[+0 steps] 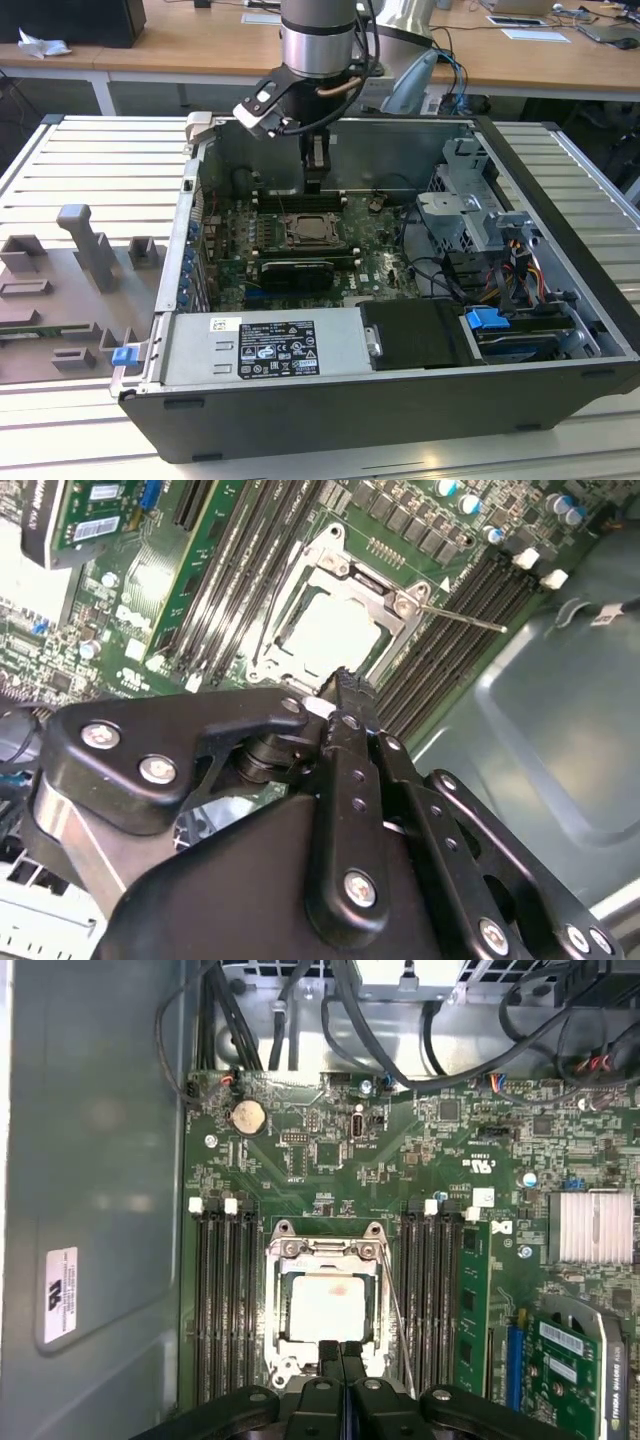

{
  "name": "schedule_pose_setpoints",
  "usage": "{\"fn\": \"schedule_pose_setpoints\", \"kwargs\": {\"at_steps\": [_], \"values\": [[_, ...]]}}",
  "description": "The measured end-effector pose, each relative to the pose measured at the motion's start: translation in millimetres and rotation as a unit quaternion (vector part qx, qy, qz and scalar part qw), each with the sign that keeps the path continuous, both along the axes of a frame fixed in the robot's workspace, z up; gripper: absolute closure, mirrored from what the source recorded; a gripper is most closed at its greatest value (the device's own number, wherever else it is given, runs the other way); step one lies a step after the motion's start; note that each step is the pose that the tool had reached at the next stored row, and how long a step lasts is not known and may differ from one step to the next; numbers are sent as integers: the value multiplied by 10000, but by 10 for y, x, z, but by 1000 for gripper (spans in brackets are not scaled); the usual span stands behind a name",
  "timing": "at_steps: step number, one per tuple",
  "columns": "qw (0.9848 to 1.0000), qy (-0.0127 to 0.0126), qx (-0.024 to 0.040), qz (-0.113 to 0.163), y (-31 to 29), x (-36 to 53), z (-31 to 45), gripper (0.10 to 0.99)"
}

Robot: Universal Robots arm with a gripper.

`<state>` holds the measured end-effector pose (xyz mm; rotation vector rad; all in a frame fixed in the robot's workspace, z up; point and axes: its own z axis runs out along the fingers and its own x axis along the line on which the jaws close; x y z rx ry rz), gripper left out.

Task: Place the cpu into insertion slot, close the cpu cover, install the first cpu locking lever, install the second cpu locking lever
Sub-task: 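Install the first cpu locking lever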

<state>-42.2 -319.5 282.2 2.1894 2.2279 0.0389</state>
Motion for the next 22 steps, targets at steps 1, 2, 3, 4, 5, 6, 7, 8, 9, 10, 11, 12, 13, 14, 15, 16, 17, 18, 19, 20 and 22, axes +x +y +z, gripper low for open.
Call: {"fn": "schedule_pose_setpoints", "kwargs": {"at_steps": [1, 2, 3, 4, 5, 6, 7, 8, 9, 10, 11, 12, 13, 14, 15, 16, 17, 18, 19, 20, 22], "values": [[10000, -1, 0, 0, 0, 0, 0, 980], [10000, 0, -1, 49, 0, -1, 1, 980], [9999, 0, -1, 148, 0, -1, 0, 980], [9997, 0, -1, 245, 0, -2, -1, 980], [9993, 0, -1, 381, 0, -2, -2, 980], [9986, 0, -1, 529, 0, -1, -3, 980], [9979, 0, -1, 647, 0, -2, -3, 980], [9973, 0, -1, 732, 0, -2, -4, 980], [9967, 0, -1, 810, 0, -2, -4, 980], [9962, 0, -1, 866, 0, -1, -4, 980], [9953, 0, -1, 967, 0, -1, -5, 980], [9945, -1, -1, 1051, 0, -1, -5, 980], [9938, 0, -1, 1116, 0, -1, -5, 980], [9930, 0, -1, 1181, 0, -1, -5, 980], [9914, 0, -1, 1312, 0, -1, -6, 980], [9905, 0, -1, 1372, 0, -2, -6, 980], [9895, 0, -1, 1447, 0, -1, -6, 980], [9881, 0, -1, 1538, 0, -1, -6, 980], [9872, 0, -1, 1595, 0, -1, -6, 980], [9857, 0, -1, 1686, 0, -2, -6, 980], [9833, 0, -1, 1820, 0, -1, -6, 980]]}}
